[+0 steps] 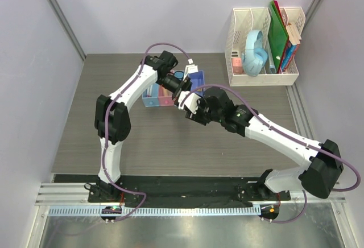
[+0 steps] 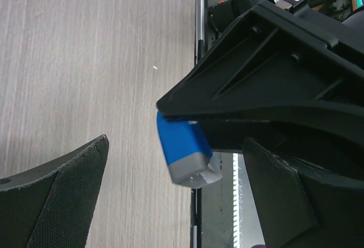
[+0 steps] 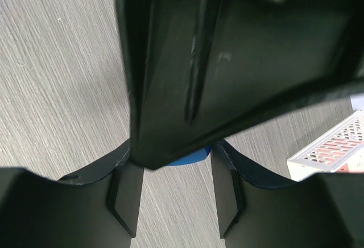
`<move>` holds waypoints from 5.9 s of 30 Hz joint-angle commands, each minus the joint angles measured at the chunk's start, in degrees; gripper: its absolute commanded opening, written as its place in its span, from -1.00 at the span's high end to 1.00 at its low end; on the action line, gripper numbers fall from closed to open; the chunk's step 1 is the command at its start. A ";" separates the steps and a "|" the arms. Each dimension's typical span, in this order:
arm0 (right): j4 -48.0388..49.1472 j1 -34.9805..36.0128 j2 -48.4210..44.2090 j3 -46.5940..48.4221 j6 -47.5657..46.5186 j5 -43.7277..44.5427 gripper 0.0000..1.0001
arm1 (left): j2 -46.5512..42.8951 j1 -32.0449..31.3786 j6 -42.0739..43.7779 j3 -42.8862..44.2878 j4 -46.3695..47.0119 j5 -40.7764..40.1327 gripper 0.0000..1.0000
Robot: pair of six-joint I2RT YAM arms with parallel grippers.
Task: Sort the stationery into containers
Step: Place the stationery in the storage box.
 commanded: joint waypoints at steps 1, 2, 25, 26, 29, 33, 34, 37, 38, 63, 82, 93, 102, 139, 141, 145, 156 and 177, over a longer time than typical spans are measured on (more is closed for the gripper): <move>3.35 0.33 -0.77 1.44 -0.21 0.05 0.35 | -3.53 -0.60 1.48 0.74 -1.12 1.23 -0.99; 3.35 0.32 -0.86 1.35 -0.21 0.05 0.35 | -3.61 -0.60 1.48 0.65 -1.03 1.14 -1.00; 1.59 0.32 -9.83 -0.32 0.06 1.72 0.36 | 0.25 0.72 4.65 3.11 -3.31 -5.02 -1.00; 1.50 0.32 -9.92 -0.23 0.23 1.55 0.36 | 0.43 0.81 4.73 3.11 -3.40 -5.02 -0.99; 1.24 0.32 -10.27 -0.06 0.49 1.28 0.36 | 0.69 1.07 5.09 3.20 -3.84 -5.19 -0.99; 0.98 0.32 -10.62 0.12 0.58 1.02 0.36 | 0.87 1.34 5.09 3.29 -3.58 -5.54 -1.00; 0.97 0.32 -10.62 0.03 0.76 1.02 0.36 | 0.95 1.34 5.09 3.20 -3.49 -5.54 -1.00; 0.89 0.33 -10.71 0.12 0.85 1.11 0.36 | 1.13 1.42 4.91 3.73 -3.58 -5.63 -0.99; 0.80 0.24 -10.54 0.29 0.85 -0.89 0.36 | 1.31 1.42 4.82 3.99 -3.49 -5.72 -1.00; 2.73 0.32 -4.65 -0.15 -0.74 0.05 0.37 | -10.89 7.04 1.14 -1.45 1.60 -4.84 -1.00; 5.98 -4.24 19.25 20.76 -5.75 2.96 0.37 | -33.14 17.07 -0.17 -33.70 11.17 -19.60 -0.99; 5.28 -9.34 33.39 32.98 -4.60 1.11 0.38 | -40.18 18.39 -2.47 -41.36 14.88 -25.41 -1.00; 4.49 -11.63 38.77 36.68 -3.64 -1.79 0.40 | -40.35 18.47 -2.30 -40.83 13.65 -25.23 -1.00; 2.73 -11.98 43.87 40.20 -3.28 -2.23 0.46 | -42.20 18.48 -2.12 -42.06 13.65 -22.77 -1.00; 2.73 -12.07 44.13 40.37 -3.37 -2.23 0.45 | -42.29 18.48 -1.95 -42.06 13.56 -22.77 -1.00; 2.65 -12.24 44.75 40.55 -3.37 -2.32 0.46 | -42.55 18.56 -2.03 -41.80 13.21 -22.33 -1.00; 2.65 -12.24 46.51 40.72 -3.81 -1.97 0.46 | -42.82 18.48 -1.77 -41.98 13.03 -22.07 -1.00; 1.77 -12.24 51.08 42.66 -7.50 -0.30 0.15 | -41.67 18.56 -1.42 -41.71 12.77 -21.54 -1.00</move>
